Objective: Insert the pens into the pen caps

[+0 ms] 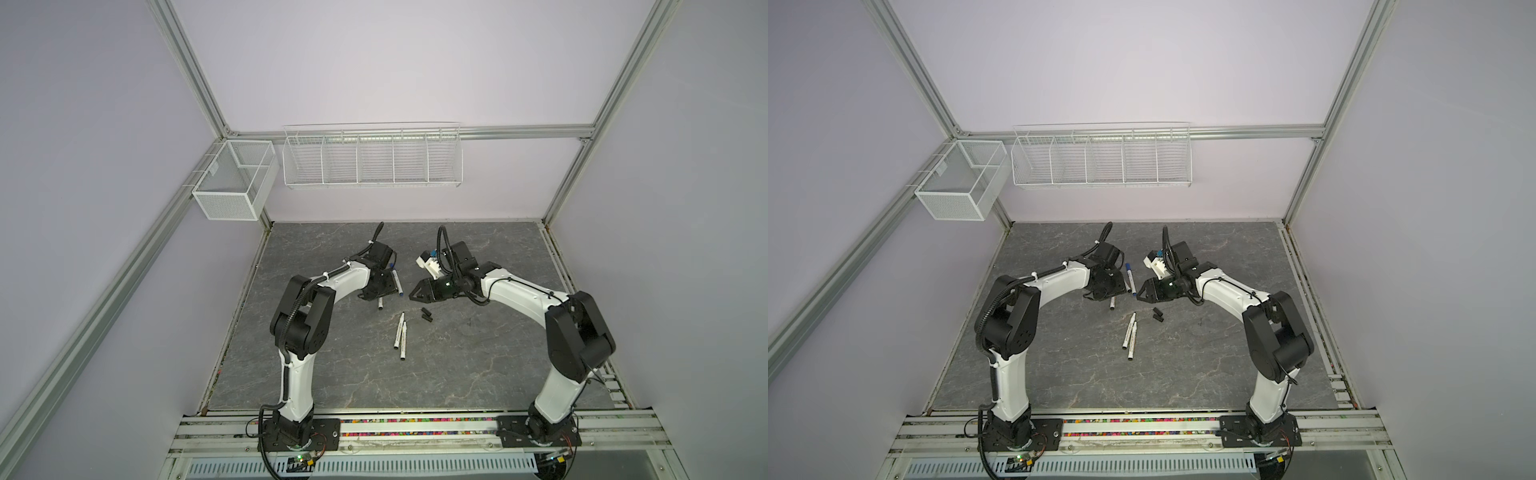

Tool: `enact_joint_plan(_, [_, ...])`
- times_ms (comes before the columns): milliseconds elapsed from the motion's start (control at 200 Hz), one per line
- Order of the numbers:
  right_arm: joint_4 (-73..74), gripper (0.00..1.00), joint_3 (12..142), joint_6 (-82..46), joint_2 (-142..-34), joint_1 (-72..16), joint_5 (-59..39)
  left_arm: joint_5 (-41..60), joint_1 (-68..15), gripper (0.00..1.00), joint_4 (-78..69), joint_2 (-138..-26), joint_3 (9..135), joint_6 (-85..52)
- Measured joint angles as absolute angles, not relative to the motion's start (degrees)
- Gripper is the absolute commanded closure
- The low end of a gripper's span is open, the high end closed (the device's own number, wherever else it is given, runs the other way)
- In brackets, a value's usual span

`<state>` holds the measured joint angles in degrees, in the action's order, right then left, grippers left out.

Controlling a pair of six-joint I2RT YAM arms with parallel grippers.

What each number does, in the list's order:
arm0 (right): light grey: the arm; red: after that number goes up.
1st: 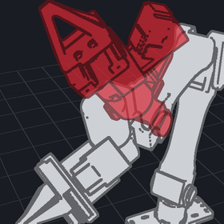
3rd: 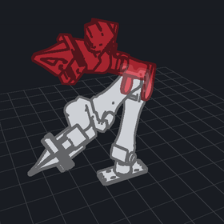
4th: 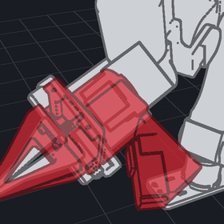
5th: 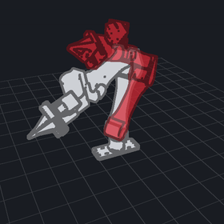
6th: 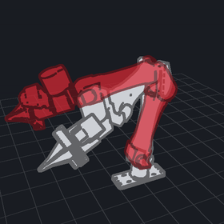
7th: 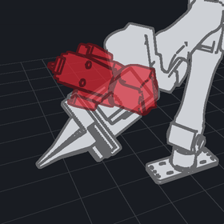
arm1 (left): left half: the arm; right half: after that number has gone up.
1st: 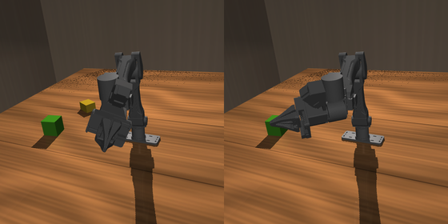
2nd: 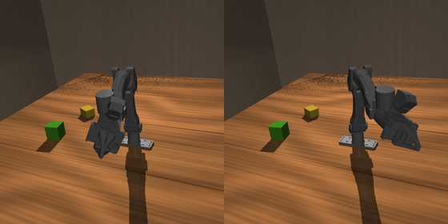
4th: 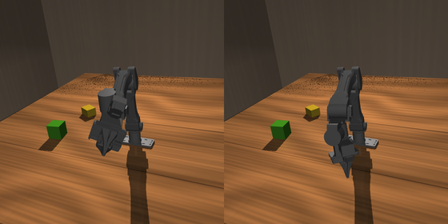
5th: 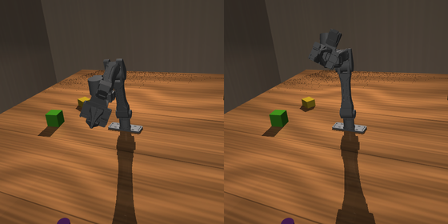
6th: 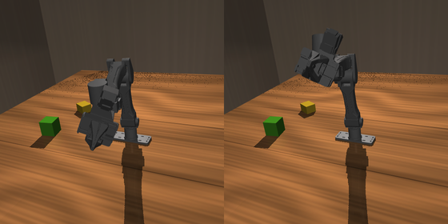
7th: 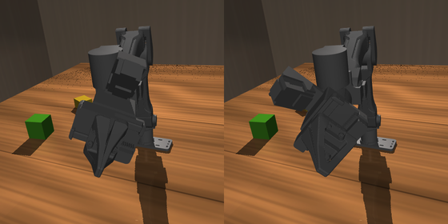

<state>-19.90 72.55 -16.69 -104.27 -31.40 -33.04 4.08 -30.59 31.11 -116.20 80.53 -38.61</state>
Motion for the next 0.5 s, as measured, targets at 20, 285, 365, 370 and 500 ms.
enact_joint_plan(20, [-19.9, 0.54, 72.8, -16.7, -104.9, -31.6, -33.1, 4.5, -30.6, 0.46, 30.6, -116.1, 80.2, -38.7])
enact_joint_plan(285, [-19.2, 0.54, 76.4, -17.6, -111.0, -31.9, -34.5, 9.1, -30.5, 0.23, 23.2, -113.8, 75.8, -38.7])
enact_joint_plan(365, [-18.9, 0.55, 77.3, -17.8, -111.7, -32.0, -34.9, 10.4, -30.2, 0.22, 19.9, -112.6, 73.3, -38.5])
enact_joint_plan(370, [-18.9, 0.55, 77.3, -17.8, -111.7, -32.0, -34.9, 10.5, -30.1, 0.22, 19.7, -112.5, 73.2, -38.5])
enact_joint_plan(500, [-18.5, 0.56, 78.3, -18.0, -112.6, -32.1, -35.5, 13.0, -29.2, 0.21, 14.1, -110.7, 69.1, -38.8])
